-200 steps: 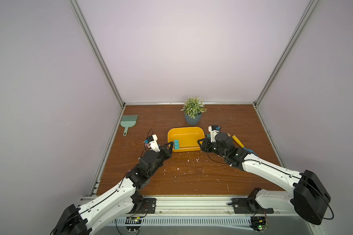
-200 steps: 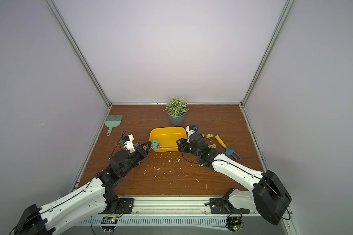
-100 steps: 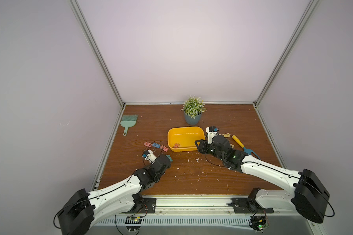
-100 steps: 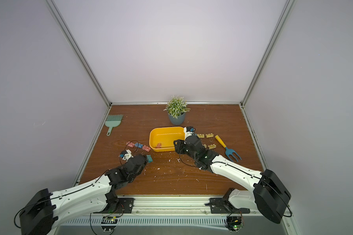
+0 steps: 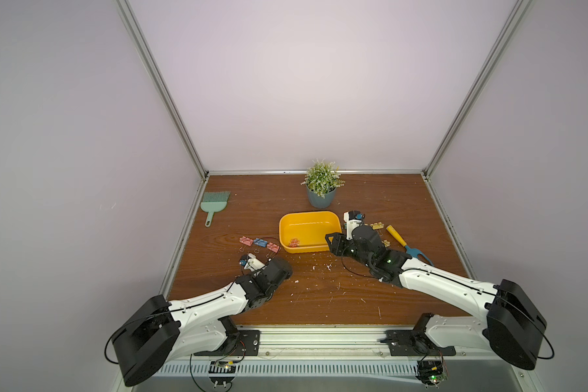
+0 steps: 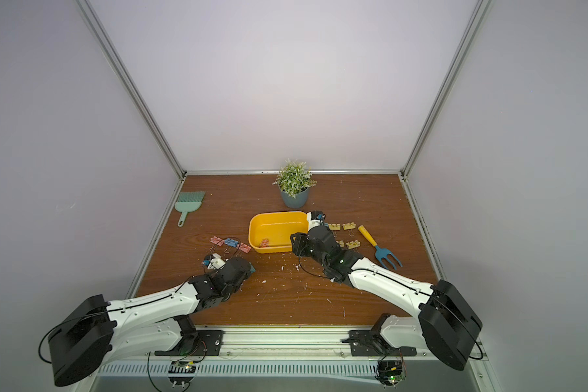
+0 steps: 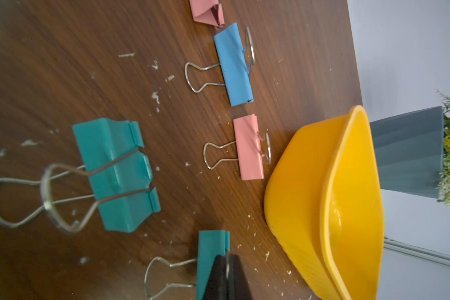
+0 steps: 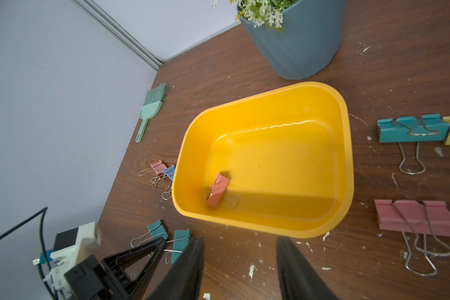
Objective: Take out the binder clips from the storage box
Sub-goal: Place the binder clip at the center of the board, then pick up the binder clip from the storage box.
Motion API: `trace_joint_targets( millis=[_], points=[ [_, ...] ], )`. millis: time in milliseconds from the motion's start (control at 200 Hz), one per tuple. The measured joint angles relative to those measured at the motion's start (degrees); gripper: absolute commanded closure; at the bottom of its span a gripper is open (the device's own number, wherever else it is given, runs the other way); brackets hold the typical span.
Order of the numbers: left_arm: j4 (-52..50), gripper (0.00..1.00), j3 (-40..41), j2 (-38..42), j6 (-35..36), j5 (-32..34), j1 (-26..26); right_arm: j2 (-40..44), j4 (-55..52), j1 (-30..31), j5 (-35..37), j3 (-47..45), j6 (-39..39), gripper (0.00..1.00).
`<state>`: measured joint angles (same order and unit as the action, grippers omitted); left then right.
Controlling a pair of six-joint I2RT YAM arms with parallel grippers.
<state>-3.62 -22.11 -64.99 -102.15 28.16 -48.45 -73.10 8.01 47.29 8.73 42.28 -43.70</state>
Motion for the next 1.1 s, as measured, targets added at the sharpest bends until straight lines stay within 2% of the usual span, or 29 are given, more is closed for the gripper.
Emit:
trace_joint_targets(
  millis=[115,305,480,565,691,791,856,971,1101],
  points=[
    [0.7,0.83,-0.13,-1.22,0.04,0.09,0.0,-0.15,-0.07,0.0,0.04,0.0,0.17,0.49],
    [0.35,0.55,-0.2,-1.18,0.98,0.09,-0.17,-0.13,-0.09,0.0,0.52,0.0,0.39,0.49],
    [-5.11,0.36,-1.6,1.6,1.64,1.22,-0.57,-0.11,-1.46,-0.55,2.01,0.37,2.64,0.48],
    [-8.61,0.32,-2.27,4.63,1.79,2.93,-0.66,-0.09,-2.1,-1.33,2.08,1.01,4.17,0.48],
    [-11.72,0.31,-2.38,9.73,5.6,5.88,-0.68,-0.09,-2.49,-2.58,1.99,2.21,6.05,0.47],
    [-9.73,0.27,-2.43,12.85,16.33,7.43,-0.68,-0.11,-2.25,-3.37,1.42,2.49,7.28,0.46],
    [-5.11,0.27,-2.45,14.01,25.75,5.6,0.28,-0.11,-2.25,-3.91,0.74,2.49,7.74,0.46],
    [3.72,0.28,-3.23,12.35,41.55,-3.87,5.88,-0.28,-2.25,-4.79,-0.98,2.49,7.98,0.46],
    [6.71,0.26,-10.23,2.27,54.58,-17.7,14.05,-1.18,-2.32,-5.33,-2.12,2.49,7.98,0.46]
  ],
)
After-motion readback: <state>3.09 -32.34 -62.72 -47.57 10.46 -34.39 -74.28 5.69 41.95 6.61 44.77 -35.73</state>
